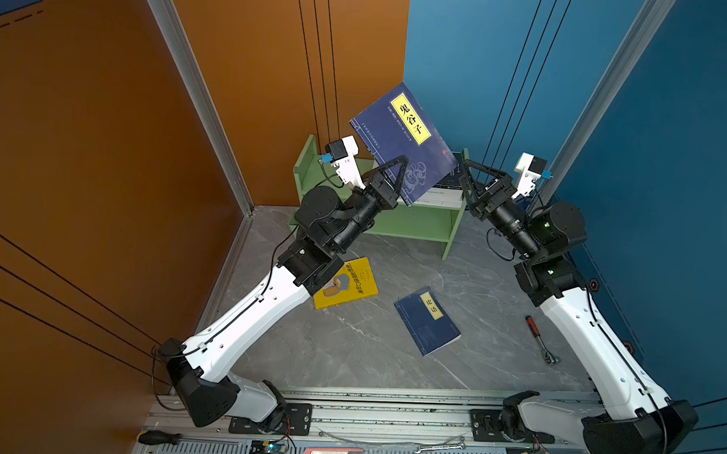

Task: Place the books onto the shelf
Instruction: 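Lift the navy book toward the shelf with the left gripper while the right rises, then grip the navy book's far end with the right gripper while the left holds it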

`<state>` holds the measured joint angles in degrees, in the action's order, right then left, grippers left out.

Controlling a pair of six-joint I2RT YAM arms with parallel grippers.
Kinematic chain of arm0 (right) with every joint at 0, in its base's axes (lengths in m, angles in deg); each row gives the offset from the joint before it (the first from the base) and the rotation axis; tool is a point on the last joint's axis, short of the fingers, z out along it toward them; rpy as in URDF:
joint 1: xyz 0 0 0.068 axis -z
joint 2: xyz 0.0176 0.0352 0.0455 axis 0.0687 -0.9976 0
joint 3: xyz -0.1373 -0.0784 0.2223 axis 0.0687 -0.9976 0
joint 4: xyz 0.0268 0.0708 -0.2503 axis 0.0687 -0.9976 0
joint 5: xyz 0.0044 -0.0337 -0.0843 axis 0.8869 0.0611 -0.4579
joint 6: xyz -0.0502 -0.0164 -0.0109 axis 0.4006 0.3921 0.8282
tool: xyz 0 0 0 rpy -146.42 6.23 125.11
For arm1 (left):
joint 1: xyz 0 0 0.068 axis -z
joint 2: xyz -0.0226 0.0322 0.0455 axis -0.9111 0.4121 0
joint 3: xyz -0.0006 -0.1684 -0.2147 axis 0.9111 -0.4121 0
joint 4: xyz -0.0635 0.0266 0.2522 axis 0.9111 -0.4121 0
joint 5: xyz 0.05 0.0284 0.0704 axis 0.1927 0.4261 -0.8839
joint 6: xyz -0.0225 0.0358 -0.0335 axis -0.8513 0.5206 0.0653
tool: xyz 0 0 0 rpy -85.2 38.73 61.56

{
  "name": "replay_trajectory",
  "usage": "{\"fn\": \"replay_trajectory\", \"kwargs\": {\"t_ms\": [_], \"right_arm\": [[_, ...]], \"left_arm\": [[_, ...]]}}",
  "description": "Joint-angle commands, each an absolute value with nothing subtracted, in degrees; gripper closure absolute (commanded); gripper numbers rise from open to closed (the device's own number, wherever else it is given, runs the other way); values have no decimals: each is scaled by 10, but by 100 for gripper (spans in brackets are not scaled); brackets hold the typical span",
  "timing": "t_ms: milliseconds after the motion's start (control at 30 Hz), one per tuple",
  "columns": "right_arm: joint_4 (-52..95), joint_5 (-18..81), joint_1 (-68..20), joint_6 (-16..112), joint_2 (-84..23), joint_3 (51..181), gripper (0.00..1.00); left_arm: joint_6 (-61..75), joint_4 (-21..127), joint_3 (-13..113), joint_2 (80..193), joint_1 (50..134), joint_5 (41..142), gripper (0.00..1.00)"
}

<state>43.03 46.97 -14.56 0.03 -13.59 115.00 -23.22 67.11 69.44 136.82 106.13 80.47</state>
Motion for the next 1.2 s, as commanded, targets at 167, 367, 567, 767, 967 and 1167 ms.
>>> {"fn": "replay_trajectory", "kwargs": {"t_ms": [167,367,567,767,967,1167], "right_arm": [[498,532,-164,-24,-190,1170,10],[532,569,-179,-55,-245,1202,20],[561,576,-191,-59,-256,1207,28],[513,563,-187,-19,-229,1187,26],[412,535,-180,83,-180,1176,17],[393,532,-185,96,-190,1201,21]], "left_arm": [[-294,792,743,1407,1028,827,100],[-313,805,765,1442,1027,835,100],[-339,822,769,1468,1023,831,100],[-350,835,776,1482,1009,817,100],[-380,834,768,1488,984,814,100],[-403,834,781,1512,991,840,100]]}}
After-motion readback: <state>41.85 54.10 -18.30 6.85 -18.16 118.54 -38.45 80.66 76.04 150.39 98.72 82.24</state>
